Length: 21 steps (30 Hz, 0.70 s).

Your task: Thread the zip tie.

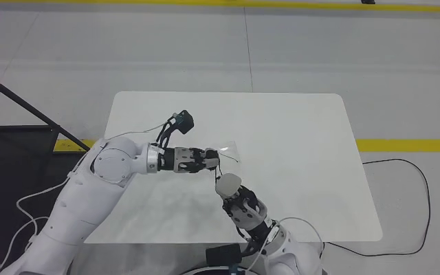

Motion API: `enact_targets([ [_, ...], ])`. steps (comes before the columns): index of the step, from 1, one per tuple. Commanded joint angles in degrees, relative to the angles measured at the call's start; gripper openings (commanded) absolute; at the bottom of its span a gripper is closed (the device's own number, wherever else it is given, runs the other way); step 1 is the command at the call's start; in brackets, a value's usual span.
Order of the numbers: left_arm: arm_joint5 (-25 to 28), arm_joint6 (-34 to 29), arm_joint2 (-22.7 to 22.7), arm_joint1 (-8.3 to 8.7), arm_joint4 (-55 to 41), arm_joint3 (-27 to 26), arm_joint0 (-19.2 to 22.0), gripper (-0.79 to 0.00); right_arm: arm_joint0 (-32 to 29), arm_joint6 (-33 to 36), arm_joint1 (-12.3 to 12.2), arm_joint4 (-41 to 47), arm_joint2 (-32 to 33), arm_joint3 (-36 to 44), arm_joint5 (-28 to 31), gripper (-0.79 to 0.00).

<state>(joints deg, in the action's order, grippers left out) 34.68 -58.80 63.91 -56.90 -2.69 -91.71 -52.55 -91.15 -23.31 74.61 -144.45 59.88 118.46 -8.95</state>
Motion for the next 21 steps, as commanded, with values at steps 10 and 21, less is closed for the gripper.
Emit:
enact_targets([
  [10,1.42,-6.37,-1.55,0.05,-6.26,2.85,3.35,-0.785,1.88,-2.23,-0.30,-5.97,-0.54,-2.66,-3.82,-0.785],
  [21,1.59,-5.79,-1.96,-0.01,-6.39,3.31,3.71,-0.785,1.44,-2.99,-0.72,-6.19,-0.15,-2.77,-3.83,-0.785],
])
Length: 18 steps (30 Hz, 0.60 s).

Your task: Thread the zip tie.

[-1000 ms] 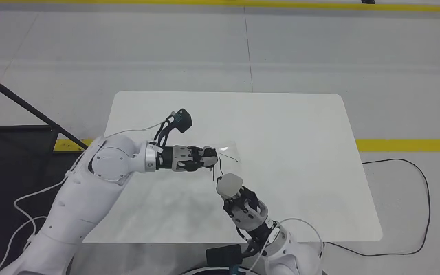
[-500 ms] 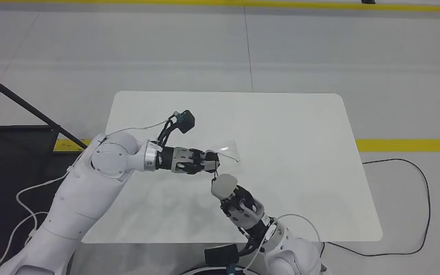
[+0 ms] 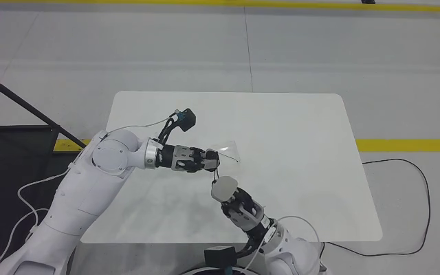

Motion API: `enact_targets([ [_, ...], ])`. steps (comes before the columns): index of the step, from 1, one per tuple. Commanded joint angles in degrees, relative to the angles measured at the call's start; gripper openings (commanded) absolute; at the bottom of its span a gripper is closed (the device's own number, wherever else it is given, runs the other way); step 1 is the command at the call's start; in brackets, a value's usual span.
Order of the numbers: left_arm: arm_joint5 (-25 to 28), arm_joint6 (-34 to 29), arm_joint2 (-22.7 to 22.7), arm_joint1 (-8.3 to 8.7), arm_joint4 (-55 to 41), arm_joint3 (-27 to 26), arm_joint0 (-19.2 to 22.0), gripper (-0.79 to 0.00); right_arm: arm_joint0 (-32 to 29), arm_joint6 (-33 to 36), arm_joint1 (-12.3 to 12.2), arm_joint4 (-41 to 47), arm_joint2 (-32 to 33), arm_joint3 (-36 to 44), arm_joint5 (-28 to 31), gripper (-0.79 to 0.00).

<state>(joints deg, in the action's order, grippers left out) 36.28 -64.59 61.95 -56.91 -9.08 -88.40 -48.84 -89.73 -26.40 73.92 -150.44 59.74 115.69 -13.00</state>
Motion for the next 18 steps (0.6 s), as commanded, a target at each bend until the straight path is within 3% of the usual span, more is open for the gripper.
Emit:
enact_targets([
  [1,0.00,0.00,0.00,0.00,0.00,0.00,0.00,-0.785,0.04,0.15,-0.05,-0.30,-0.03,0.04,0.32,-0.785],
  [18,0.00,0.00,0.00,0.00,0.00,0.00,0.00,-0.785,0.59,1.37,-0.31,-0.10,-0.56,-0.19,0.49,-0.785],
])
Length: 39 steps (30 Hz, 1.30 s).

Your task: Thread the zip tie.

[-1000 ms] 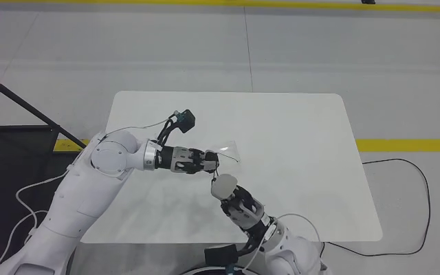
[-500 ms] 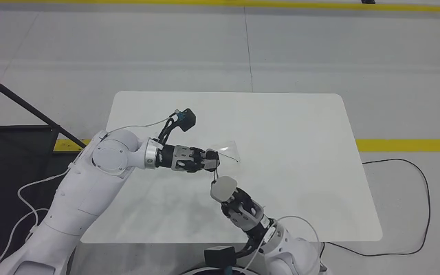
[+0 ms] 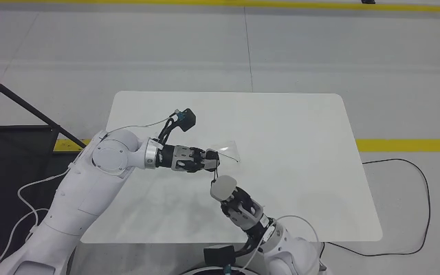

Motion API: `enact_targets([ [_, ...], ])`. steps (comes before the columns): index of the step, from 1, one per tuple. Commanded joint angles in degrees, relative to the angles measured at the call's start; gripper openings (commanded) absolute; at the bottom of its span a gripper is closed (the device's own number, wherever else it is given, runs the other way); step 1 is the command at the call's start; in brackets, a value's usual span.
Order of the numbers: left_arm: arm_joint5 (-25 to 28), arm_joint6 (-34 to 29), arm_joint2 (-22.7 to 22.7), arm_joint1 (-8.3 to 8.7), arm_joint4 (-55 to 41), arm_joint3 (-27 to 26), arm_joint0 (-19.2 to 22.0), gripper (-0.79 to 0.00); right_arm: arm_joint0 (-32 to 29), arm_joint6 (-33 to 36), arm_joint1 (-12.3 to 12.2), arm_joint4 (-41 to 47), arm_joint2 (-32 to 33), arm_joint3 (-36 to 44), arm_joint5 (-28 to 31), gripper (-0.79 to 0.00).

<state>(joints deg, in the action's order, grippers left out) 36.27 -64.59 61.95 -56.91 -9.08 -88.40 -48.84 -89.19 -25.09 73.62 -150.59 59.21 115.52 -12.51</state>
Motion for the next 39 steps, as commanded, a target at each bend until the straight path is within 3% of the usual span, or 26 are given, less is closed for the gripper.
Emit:
enact_targets([
  [1,0.00,0.00,0.00,0.00,0.00,0.00,0.00,-0.785,0.08,0.13,-0.01,0.10,-0.04,-0.03,-0.03,-0.785],
  [39,0.00,0.00,0.00,0.00,0.00,0.00,0.00,-0.785,0.69,0.84,-0.49,0.88,-0.64,-0.24,-0.43,-0.785],
])
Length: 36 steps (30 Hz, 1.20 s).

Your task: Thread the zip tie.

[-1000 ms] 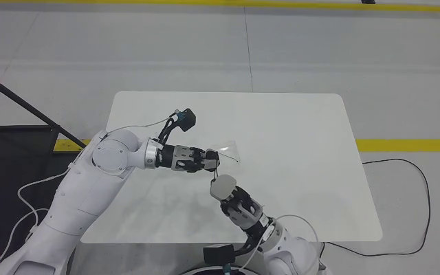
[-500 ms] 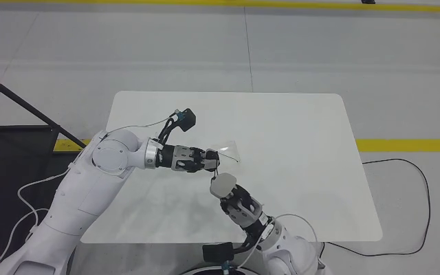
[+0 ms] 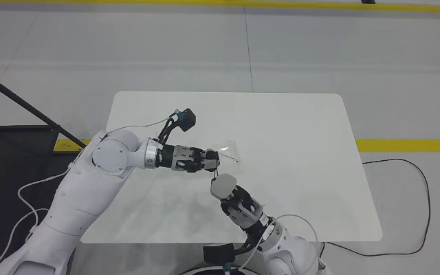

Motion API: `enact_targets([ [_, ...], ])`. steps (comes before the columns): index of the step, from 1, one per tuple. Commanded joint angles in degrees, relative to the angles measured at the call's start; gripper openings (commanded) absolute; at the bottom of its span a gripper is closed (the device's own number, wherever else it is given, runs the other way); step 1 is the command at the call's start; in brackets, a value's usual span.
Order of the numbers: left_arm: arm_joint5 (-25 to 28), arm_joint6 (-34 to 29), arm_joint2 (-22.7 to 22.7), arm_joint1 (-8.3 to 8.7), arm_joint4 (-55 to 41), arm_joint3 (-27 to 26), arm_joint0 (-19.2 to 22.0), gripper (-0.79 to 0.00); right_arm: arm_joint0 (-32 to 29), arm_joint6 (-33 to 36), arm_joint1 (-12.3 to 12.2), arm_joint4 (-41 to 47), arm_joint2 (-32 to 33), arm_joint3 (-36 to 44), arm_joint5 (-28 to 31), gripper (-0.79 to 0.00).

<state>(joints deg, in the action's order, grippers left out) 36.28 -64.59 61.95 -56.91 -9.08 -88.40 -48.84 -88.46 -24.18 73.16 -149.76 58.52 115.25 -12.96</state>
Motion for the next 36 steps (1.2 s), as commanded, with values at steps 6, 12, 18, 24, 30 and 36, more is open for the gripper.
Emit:
enact_targets([
  [6,0.00,0.00,0.00,0.00,0.00,0.00,0.00,-0.785,-0.22,-0.48,-0.18,0.12,0.16,0.21,0.13,-0.785],
  [12,0.00,0.00,0.00,0.00,0.00,0.00,0.00,-0.785,-0.20,-0.21,-0.26,0.19,0.18,0.25,0.23,-0.785],
  [18,0.00,0.00,0.00,0.00,0.00,0.00,0.00,-0.785,0.04,0.29,-0.30,0.03,0.08,0.24,0.16,-0.785],
  [24,0.00,0.00,0.00,0.00,0.00,0.00,0.00,-0.785,0.32,0.57,-0.33,-0.28,-0.20,0.17,0.66,-0.785],
  [30,0.00,0.00,0.00,0.00,0.00,0.00,0.00,-0.785,0.75,1.00,-0.34,-0.47,-0.48,0.03,1.07,-0.785],
  [36,0.00,0.00,0.00,0.00,0.00,0.00,0.00,-0.785,0.86,1.22,-0.37,-0.36,-0.62,0.03,0.79,-0.785],
])
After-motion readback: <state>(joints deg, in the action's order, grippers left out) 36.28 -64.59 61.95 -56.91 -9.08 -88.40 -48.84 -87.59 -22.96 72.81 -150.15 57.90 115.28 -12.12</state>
